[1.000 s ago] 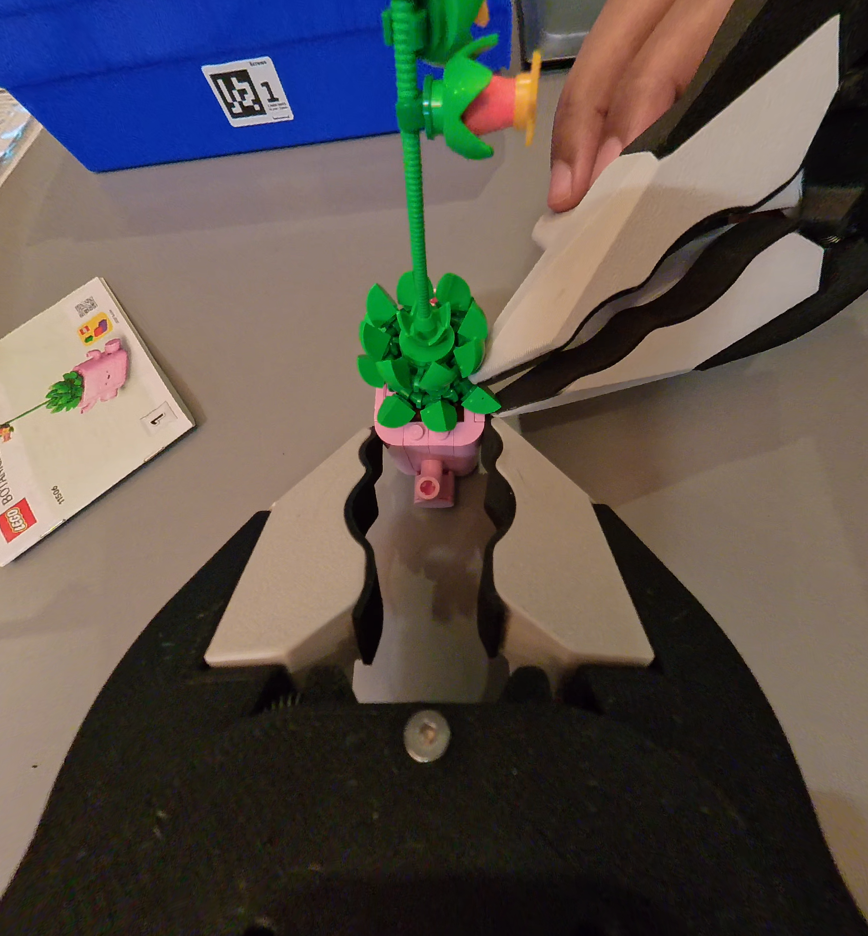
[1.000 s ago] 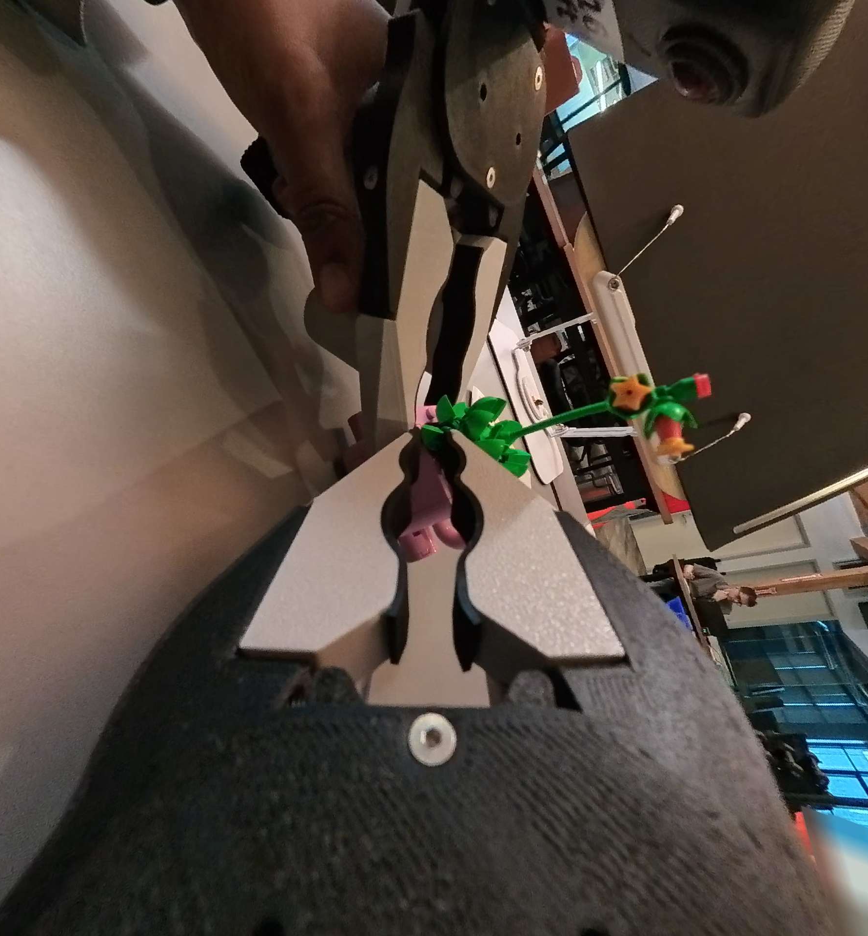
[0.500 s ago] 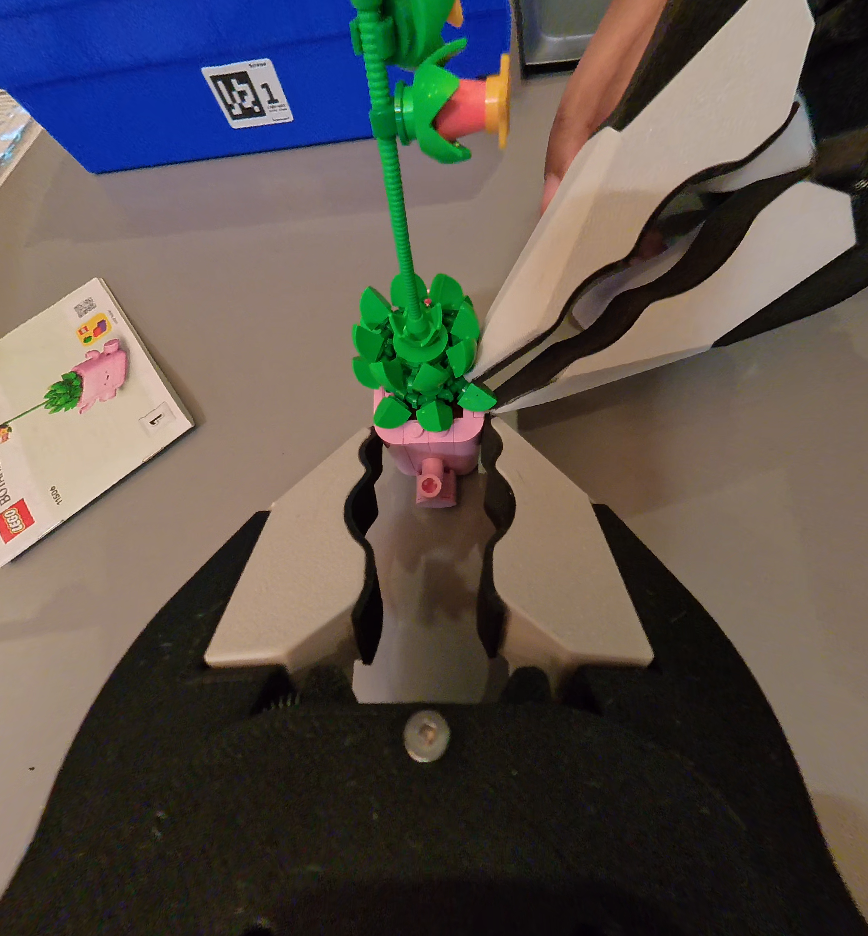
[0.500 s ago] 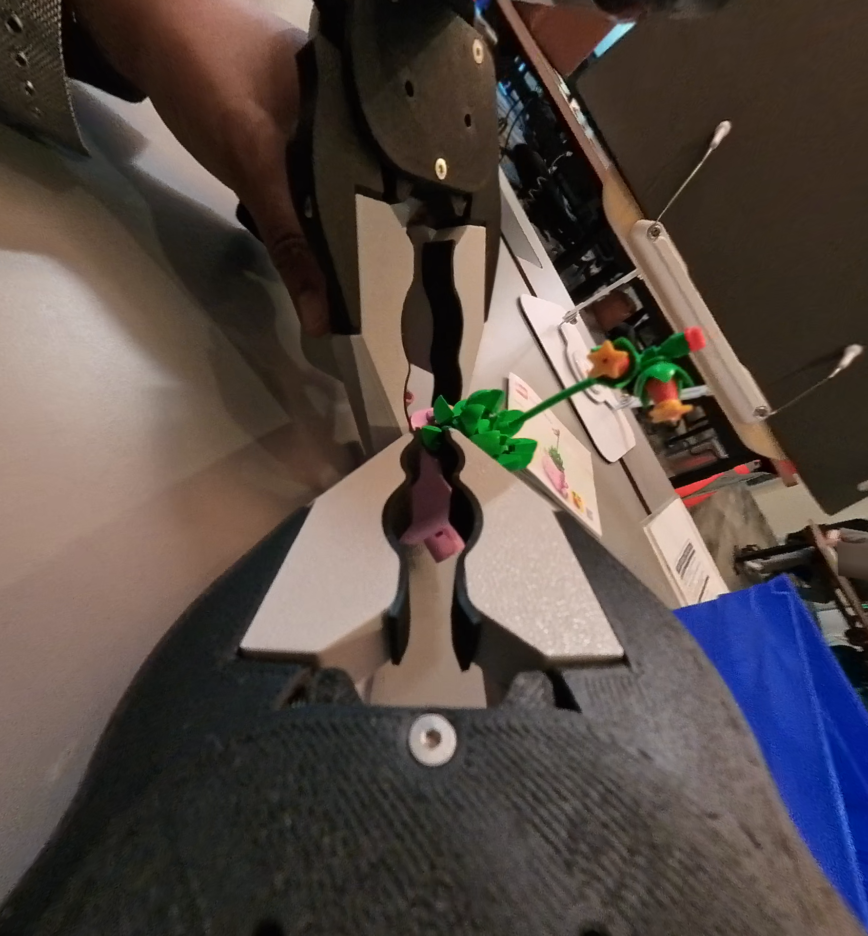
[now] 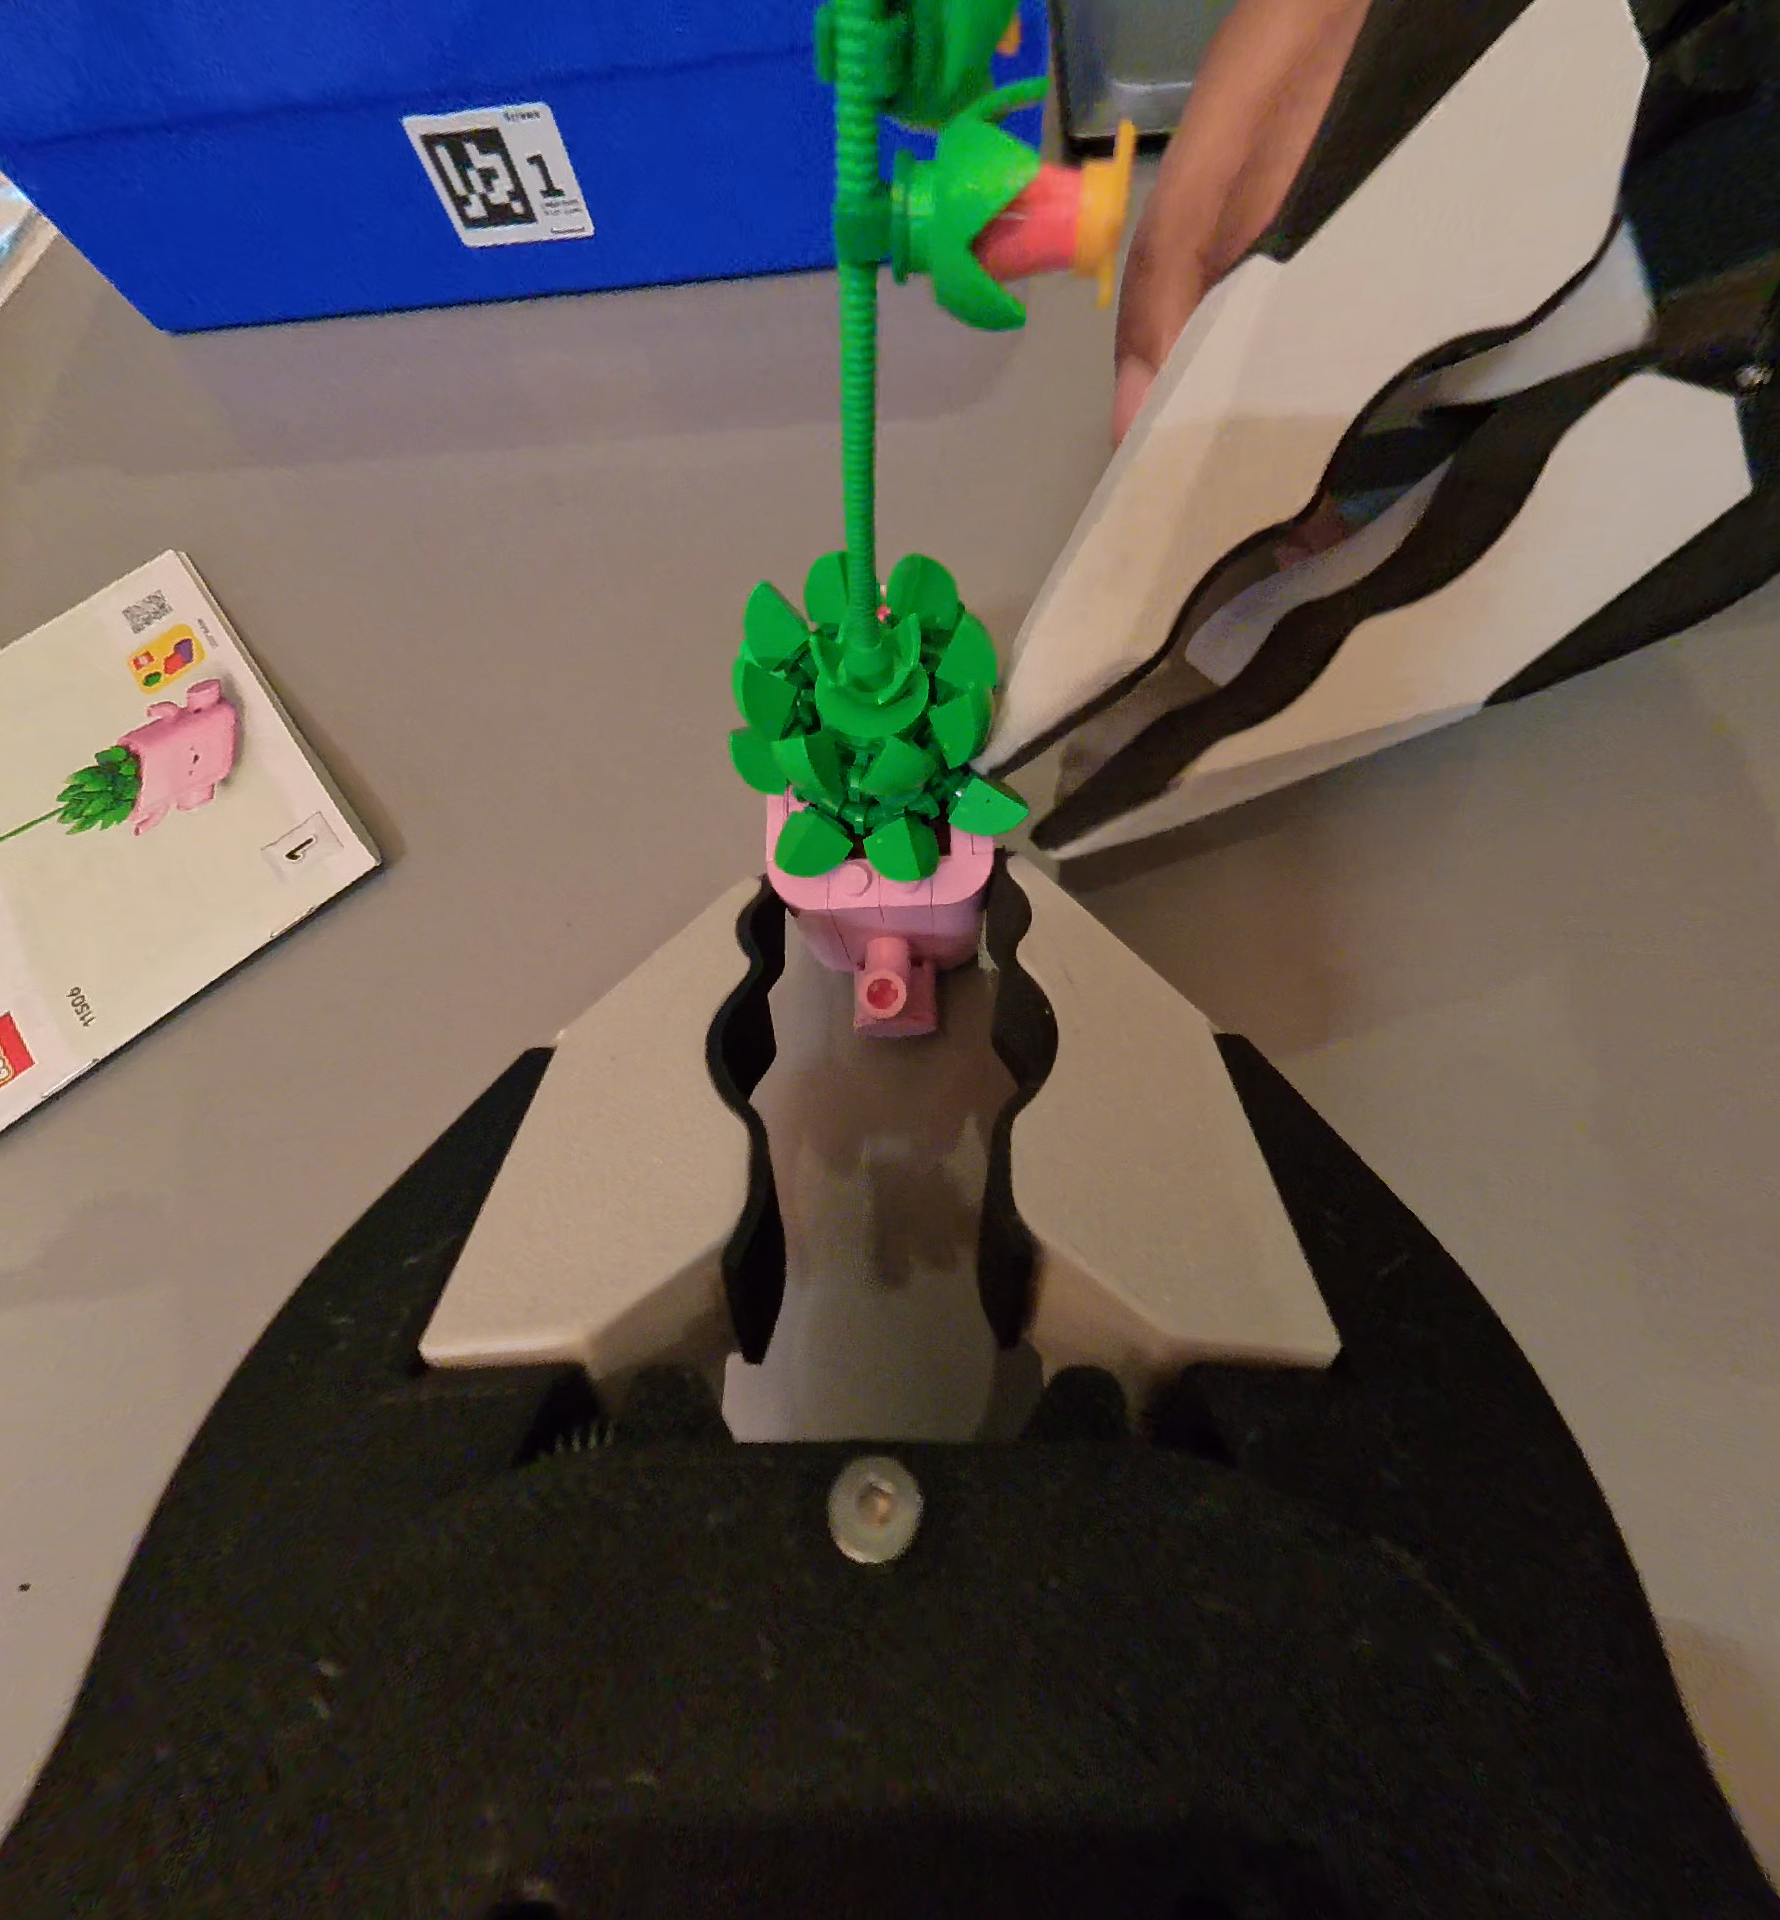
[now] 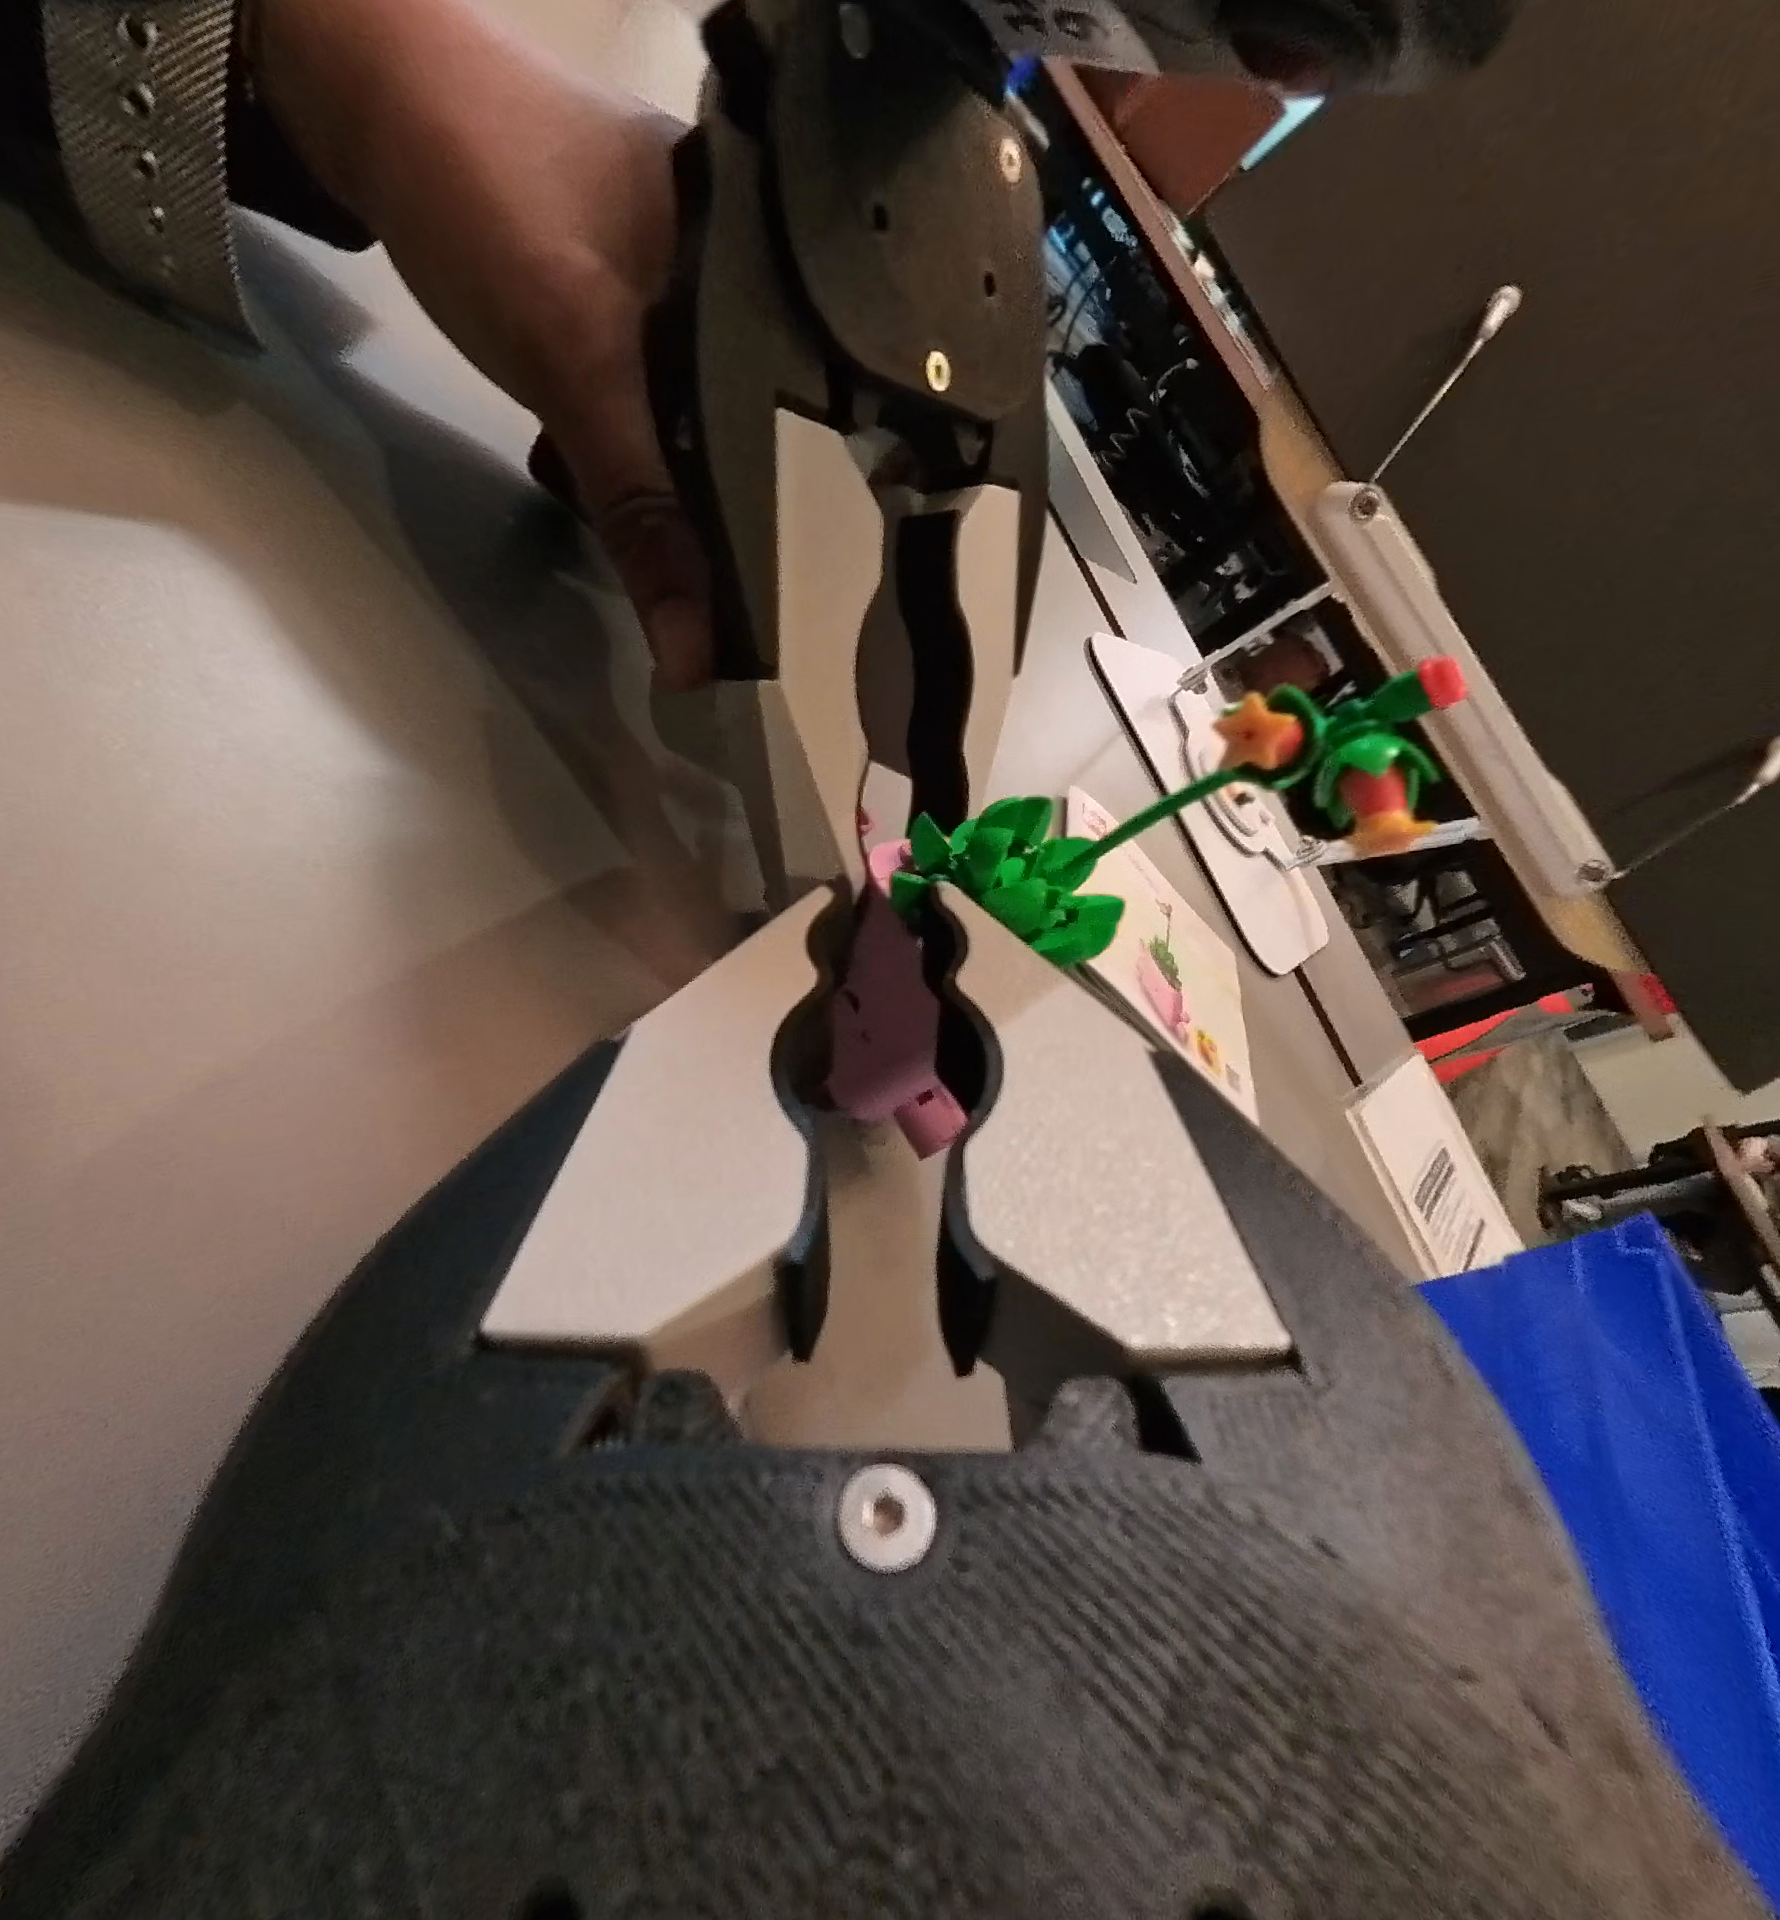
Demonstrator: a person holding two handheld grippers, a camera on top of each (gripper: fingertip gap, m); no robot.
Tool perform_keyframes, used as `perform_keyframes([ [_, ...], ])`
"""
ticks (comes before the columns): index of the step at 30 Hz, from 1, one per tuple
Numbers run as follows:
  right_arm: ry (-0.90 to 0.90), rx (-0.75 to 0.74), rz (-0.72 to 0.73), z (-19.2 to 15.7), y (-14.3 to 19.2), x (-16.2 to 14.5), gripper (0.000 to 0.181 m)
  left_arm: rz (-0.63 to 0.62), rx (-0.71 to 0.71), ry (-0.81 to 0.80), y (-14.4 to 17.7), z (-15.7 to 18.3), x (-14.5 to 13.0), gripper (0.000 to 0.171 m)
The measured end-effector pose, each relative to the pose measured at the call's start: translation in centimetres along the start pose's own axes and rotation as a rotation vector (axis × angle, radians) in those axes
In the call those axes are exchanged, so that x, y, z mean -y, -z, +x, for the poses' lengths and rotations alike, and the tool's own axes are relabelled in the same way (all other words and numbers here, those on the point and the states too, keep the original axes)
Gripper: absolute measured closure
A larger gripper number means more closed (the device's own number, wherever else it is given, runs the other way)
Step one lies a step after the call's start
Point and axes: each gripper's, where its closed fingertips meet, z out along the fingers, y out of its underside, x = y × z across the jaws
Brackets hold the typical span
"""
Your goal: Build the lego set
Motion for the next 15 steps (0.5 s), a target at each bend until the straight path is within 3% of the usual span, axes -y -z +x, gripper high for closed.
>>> perform_keyframes([
  [7, 0.080, -0.012, 0.027, -0.2, 0.4, 0.4, 0.167, -0.009, -0.002, 0.014, 0.1, 0.0, -0.2, 0.132],
  [11, -0.050, -0.038, 0.136, 1.4, 1.7, 1.3, 0.159, -0.011, -0.002, 0.014, 0.1, 0.0, -0.3, 0.132],
  [15, -0.131, -0.023, 0.148, 2.1, 2.0, 0.8, 0.159, -0.011, -0.001, 0.015, 0.1, 0.0, -0.3, 0.132],
])
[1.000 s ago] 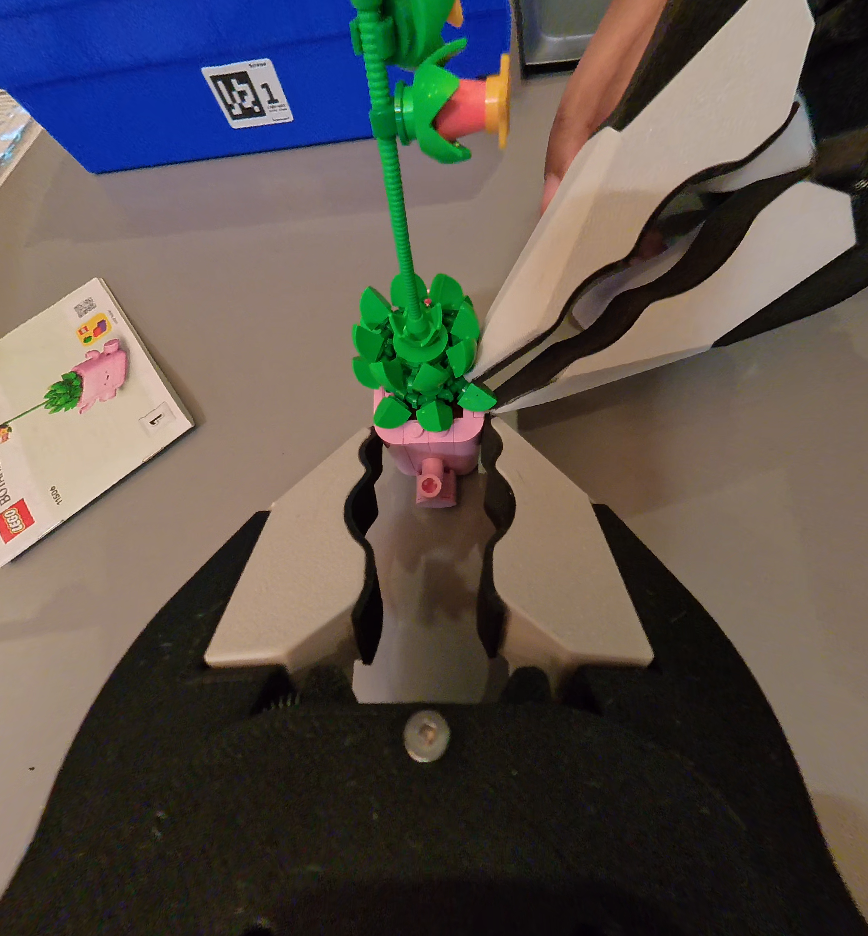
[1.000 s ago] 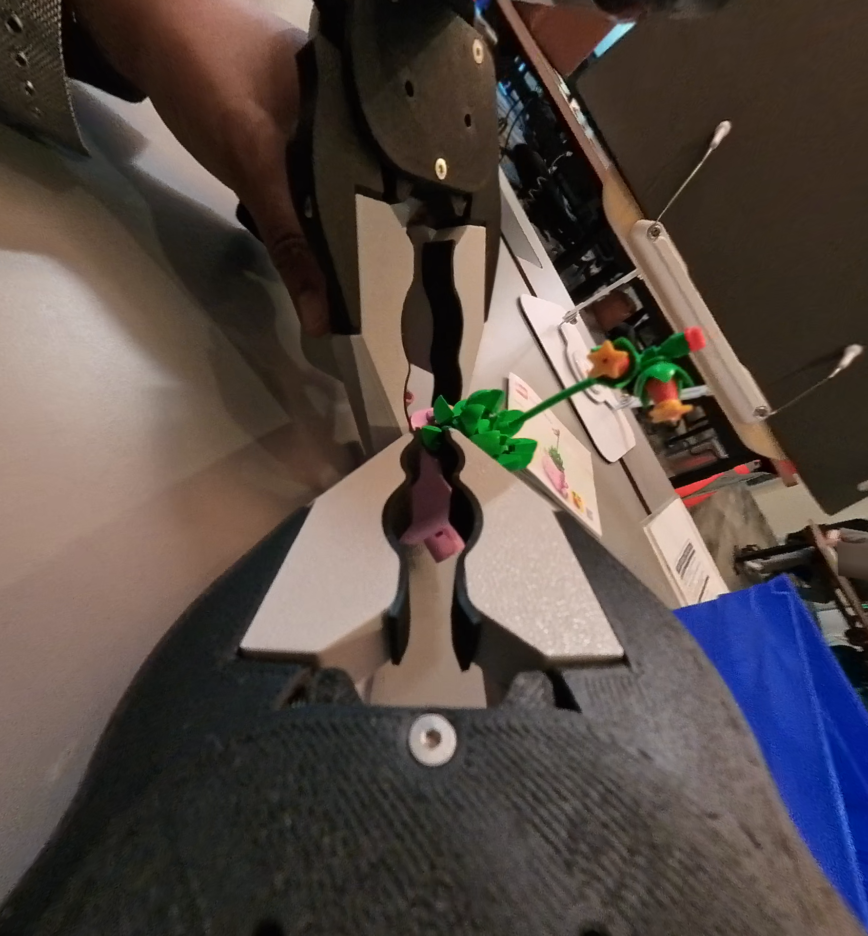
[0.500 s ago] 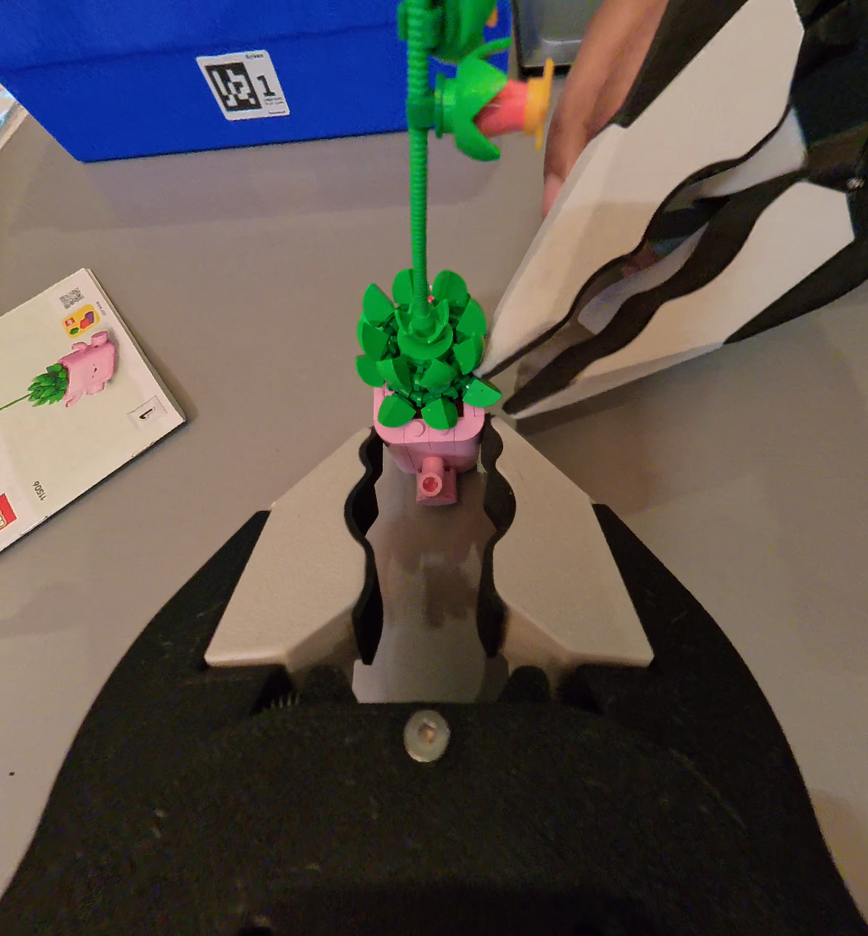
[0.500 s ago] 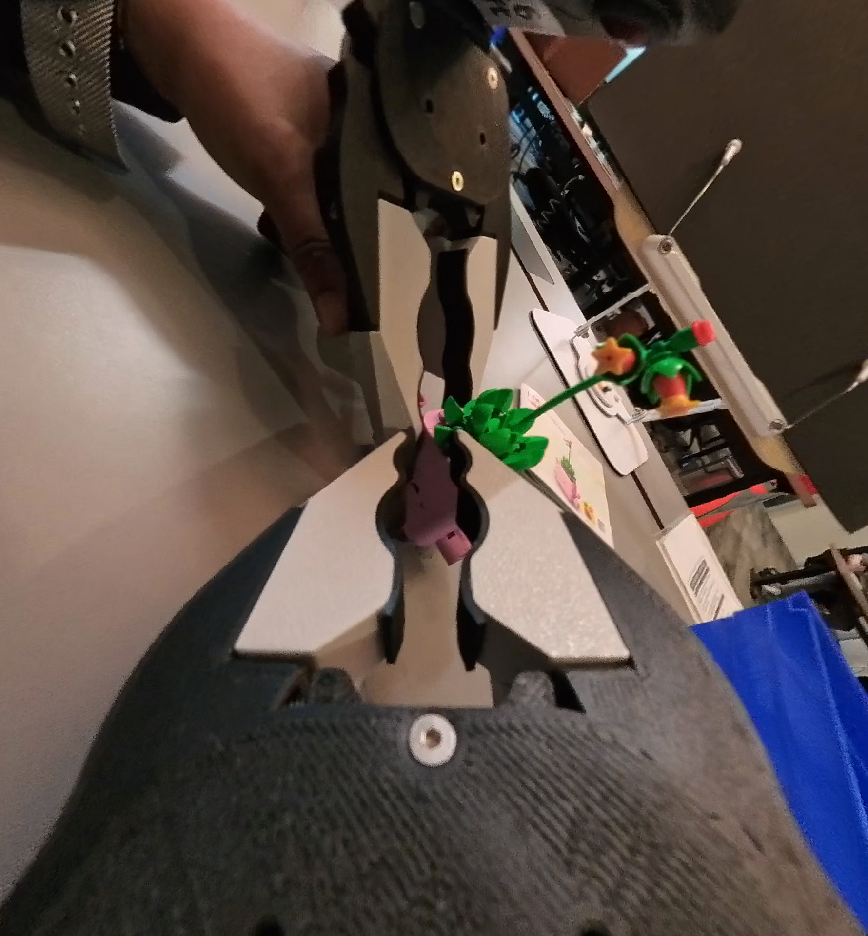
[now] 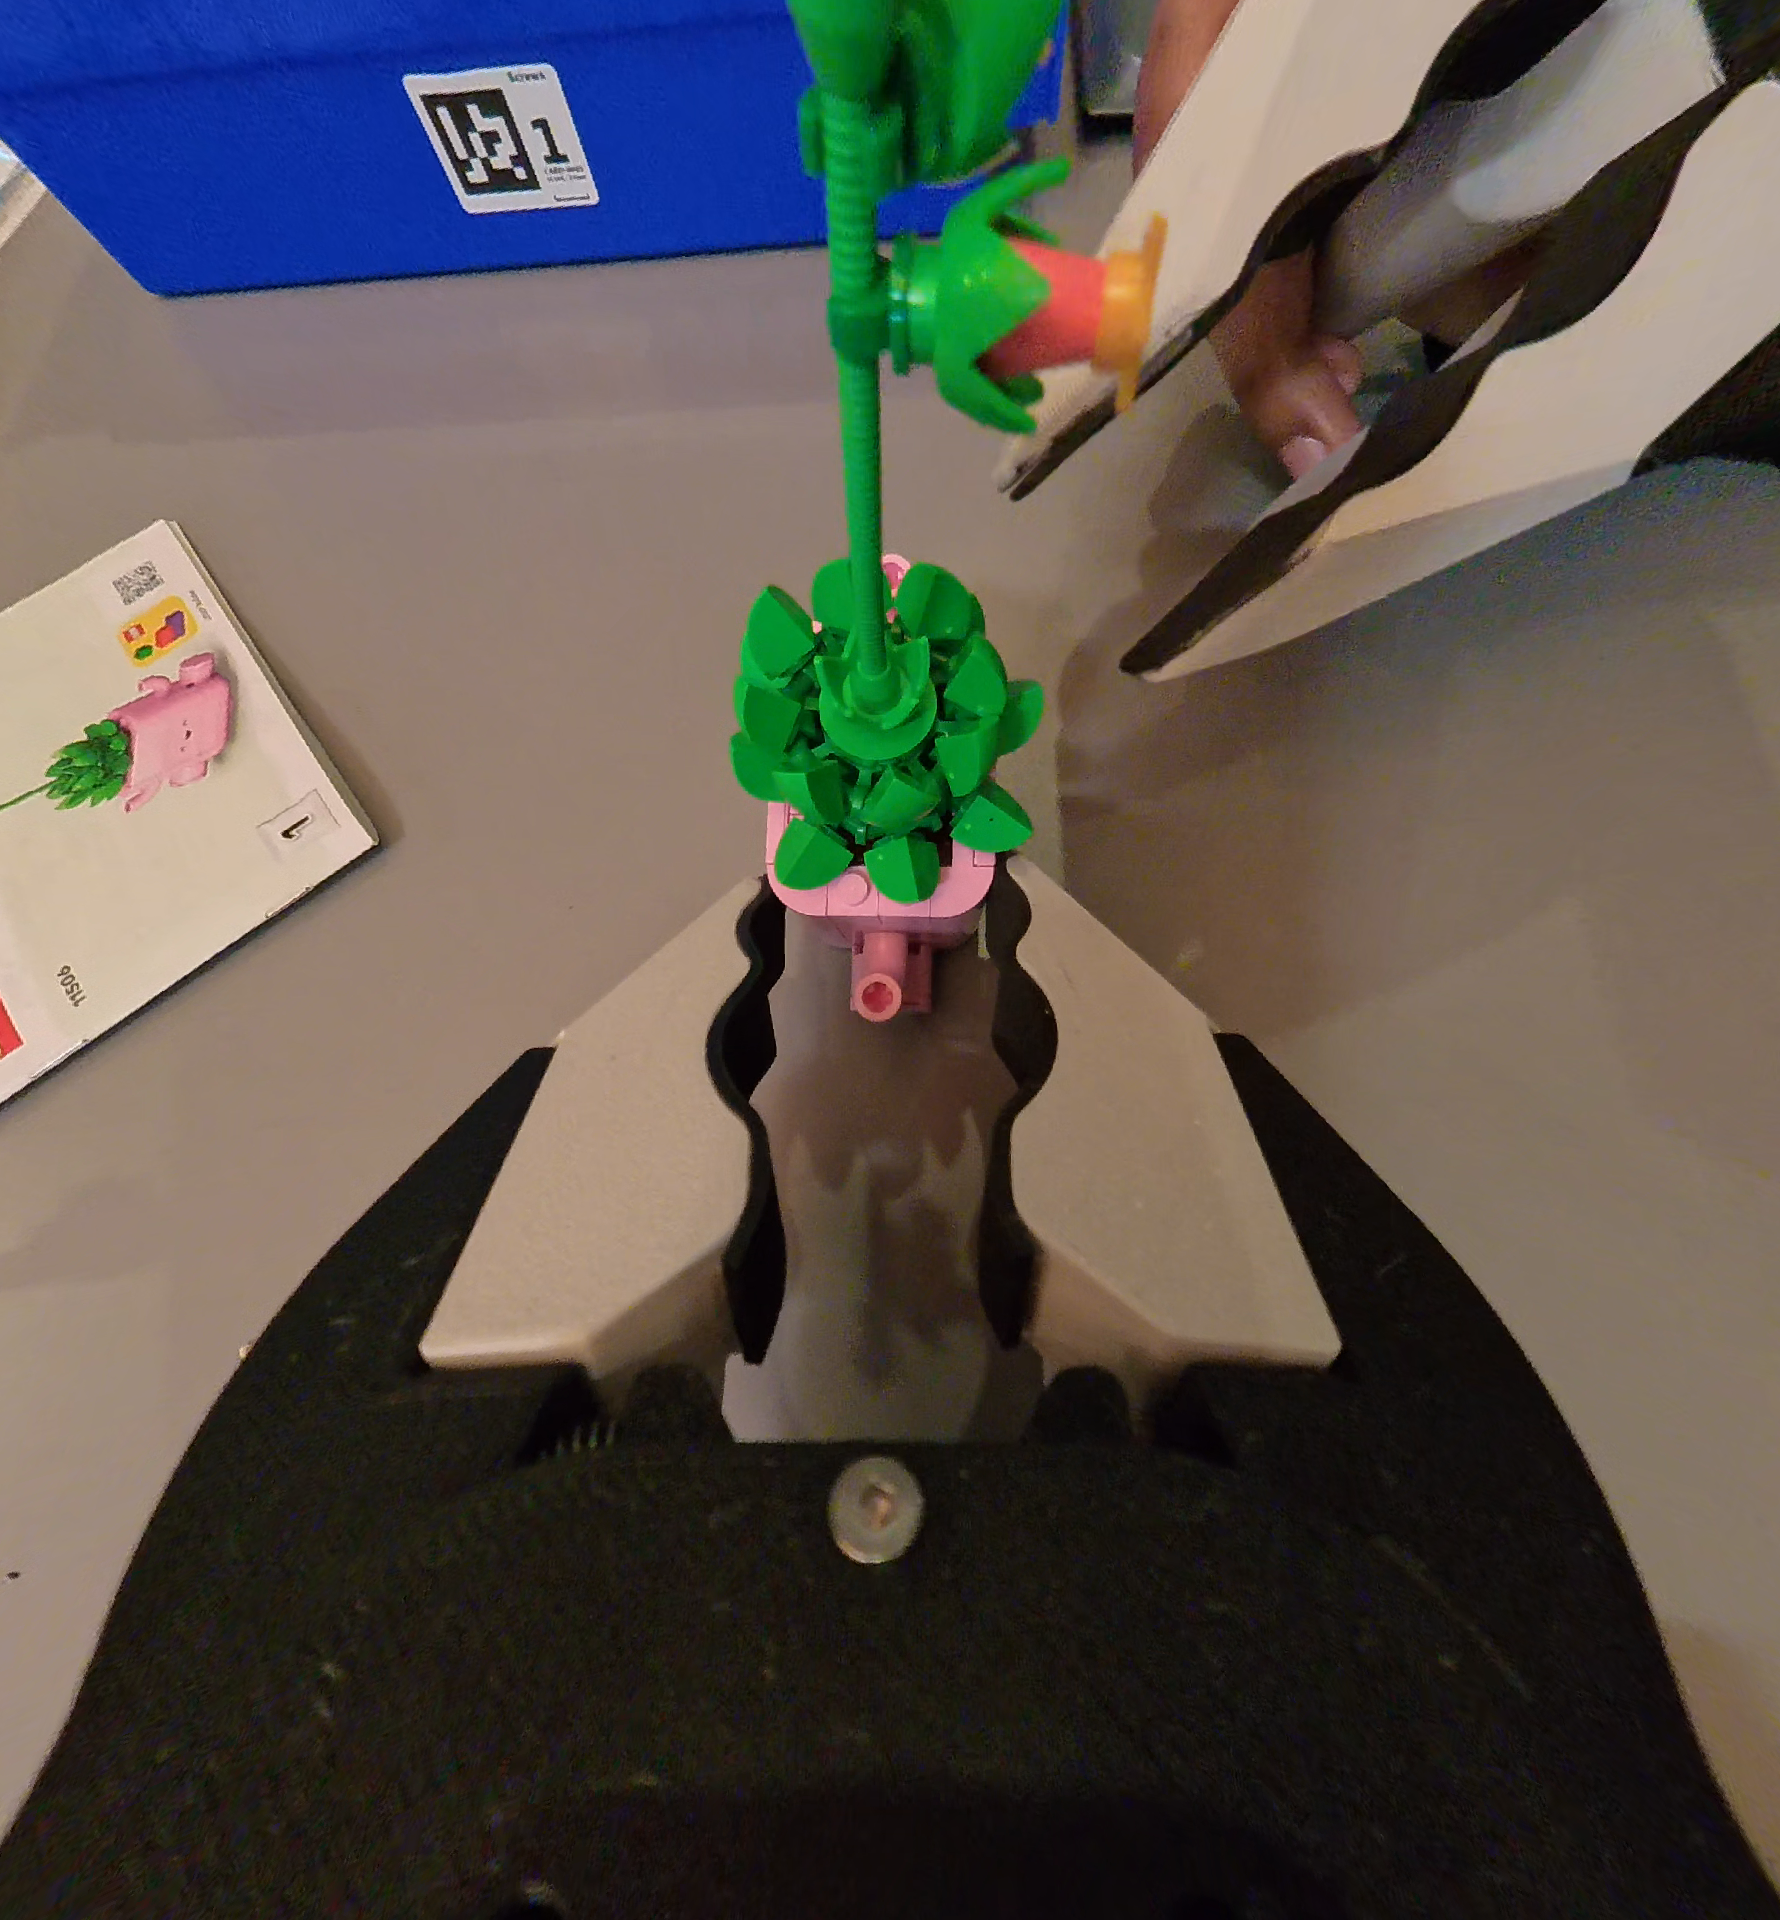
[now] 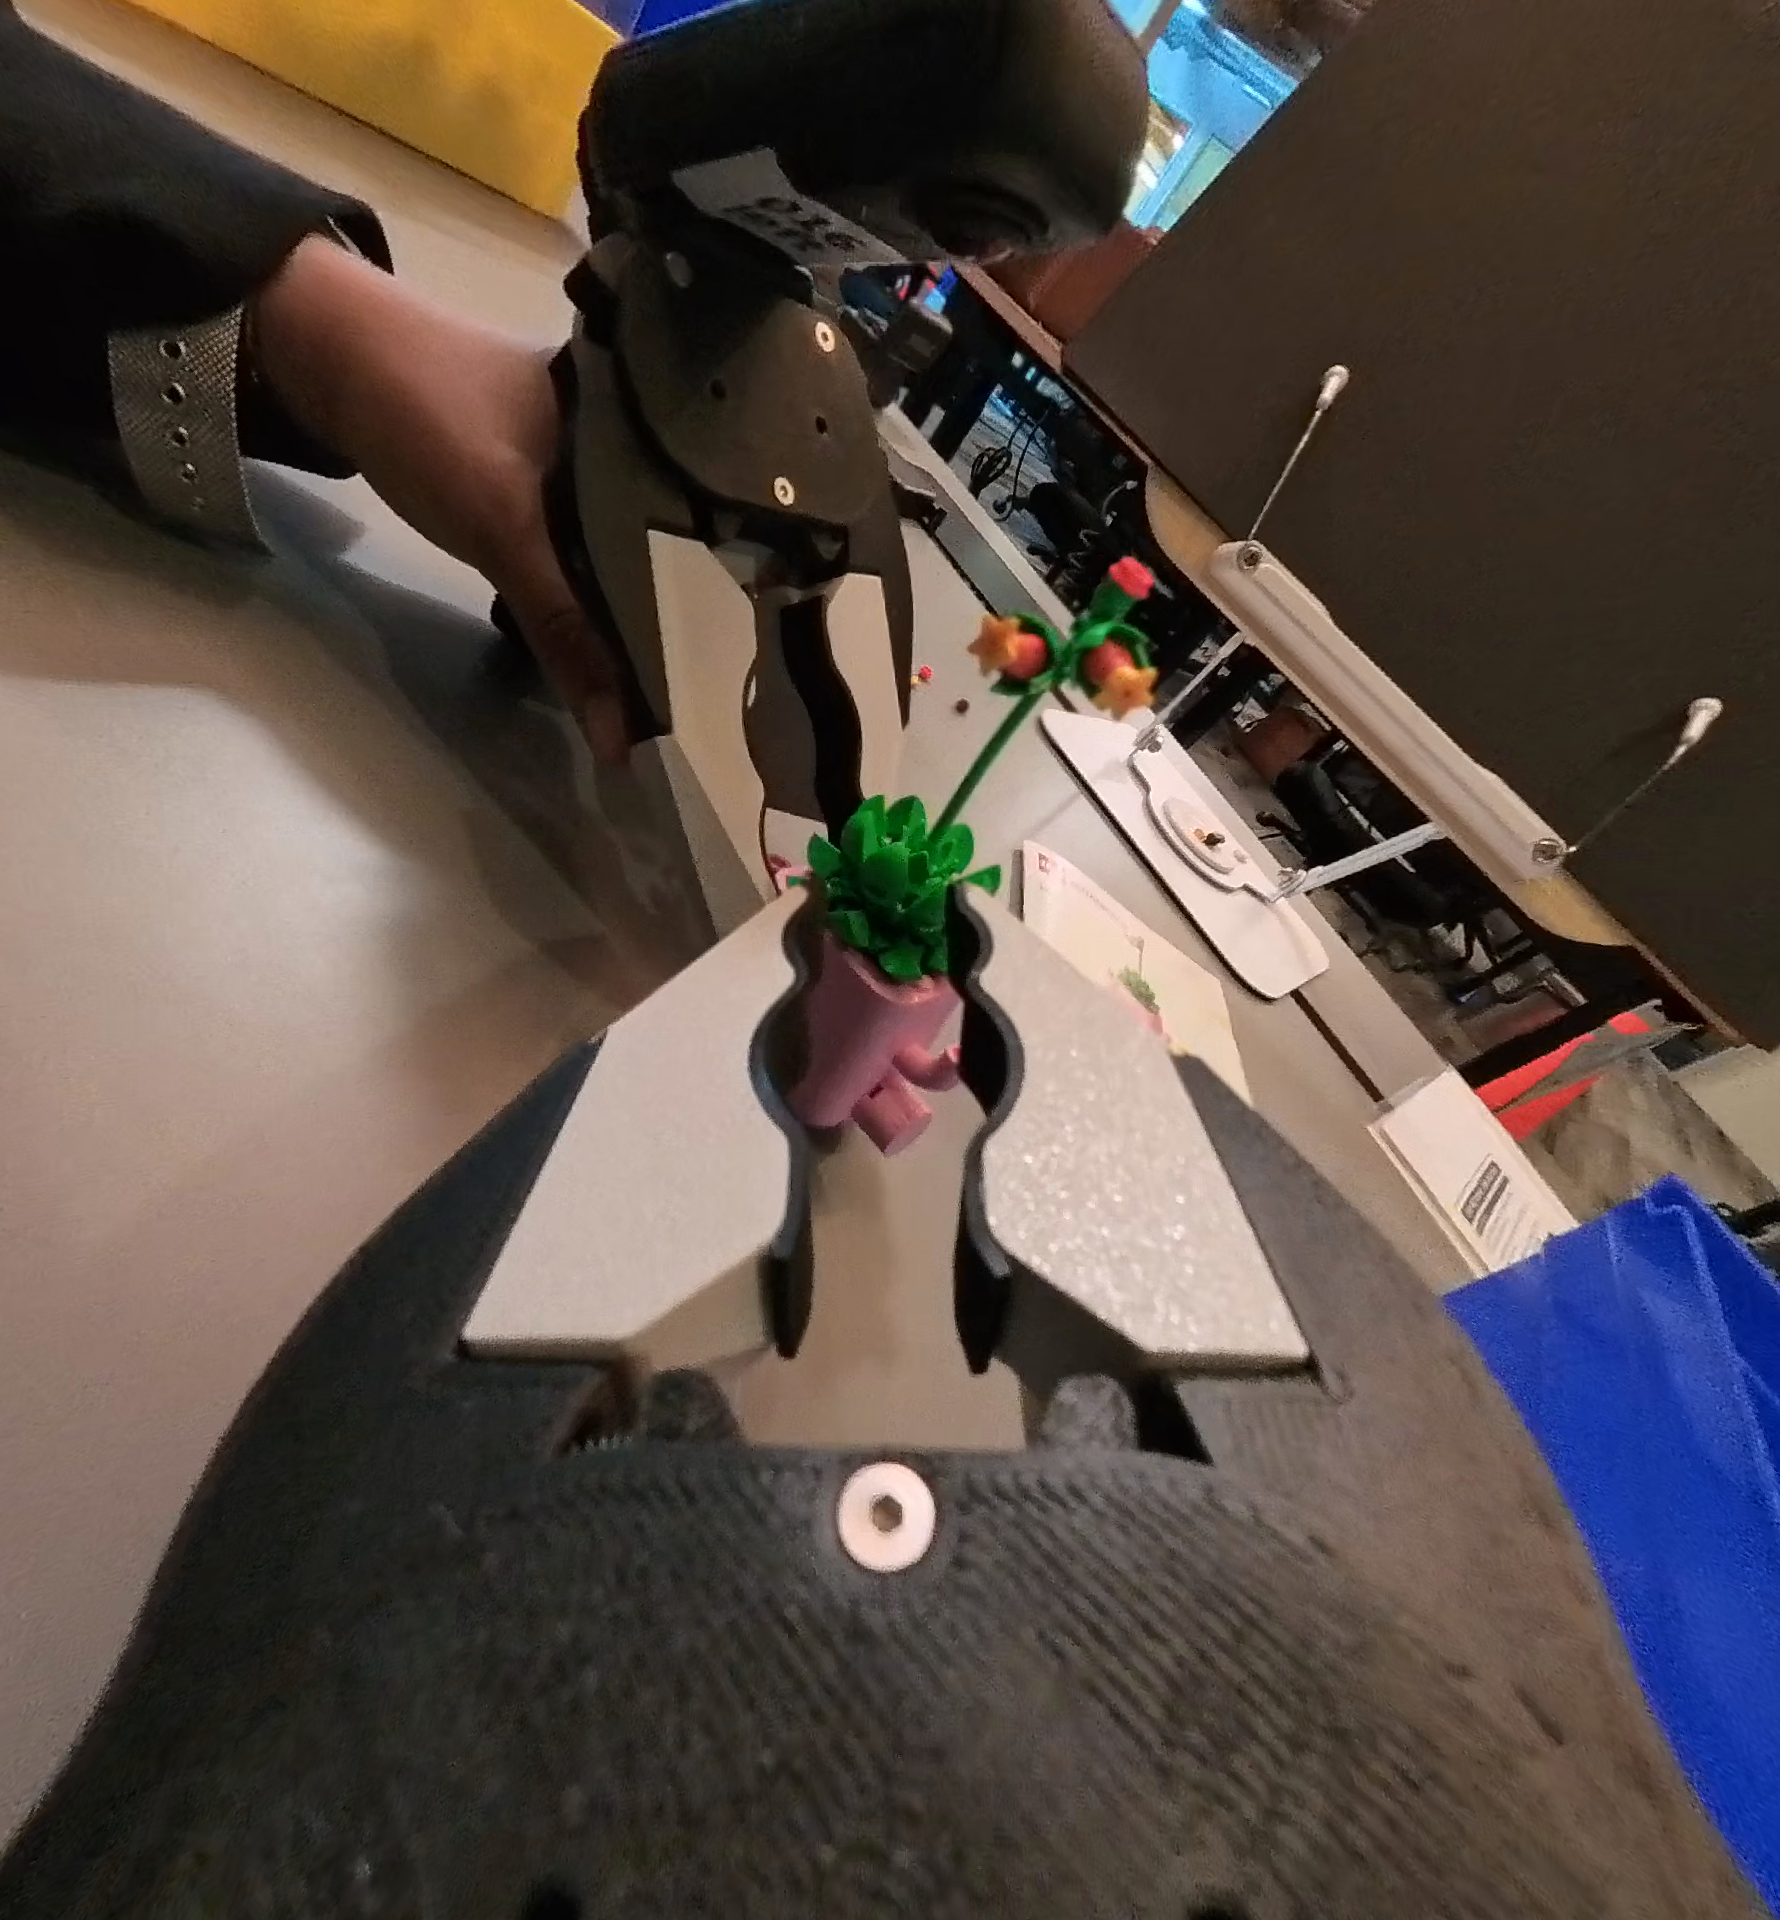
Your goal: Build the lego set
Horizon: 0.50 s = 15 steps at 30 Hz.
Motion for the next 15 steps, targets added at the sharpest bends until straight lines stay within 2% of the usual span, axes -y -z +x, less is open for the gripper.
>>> perform_keyframes([
  [7, 0.115, 0.028, -0.076, -1.7, -1.0, -0.8, 0.164, 0.000, -0.001, 0.000, 0.1, 0.1, 0.0, 0.132],
  [15, 0.138, 0.015, -0.117, -1.6, -1.2, -1.5, 0.169, -0.001, -0.003, 0.003, 0.1, 0.1, 0.0, 0.132],
])
